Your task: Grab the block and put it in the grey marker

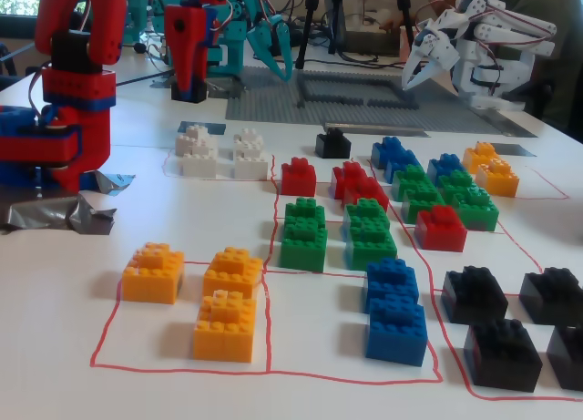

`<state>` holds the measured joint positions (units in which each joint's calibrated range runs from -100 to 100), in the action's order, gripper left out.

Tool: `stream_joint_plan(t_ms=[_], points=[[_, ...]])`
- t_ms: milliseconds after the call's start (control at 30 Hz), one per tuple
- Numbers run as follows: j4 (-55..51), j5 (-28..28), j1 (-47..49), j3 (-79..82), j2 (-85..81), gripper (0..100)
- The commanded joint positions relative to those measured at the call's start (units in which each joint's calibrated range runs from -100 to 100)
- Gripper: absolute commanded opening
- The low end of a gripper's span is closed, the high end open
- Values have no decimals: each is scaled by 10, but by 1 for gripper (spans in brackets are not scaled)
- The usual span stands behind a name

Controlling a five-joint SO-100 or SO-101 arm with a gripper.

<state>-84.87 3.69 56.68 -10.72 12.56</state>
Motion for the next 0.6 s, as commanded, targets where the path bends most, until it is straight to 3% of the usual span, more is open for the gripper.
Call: stream_joint_plan(t_ms=[0,567], points=[[8,6,14,-64,-6,0],[15,15,12,-163,123,0]])
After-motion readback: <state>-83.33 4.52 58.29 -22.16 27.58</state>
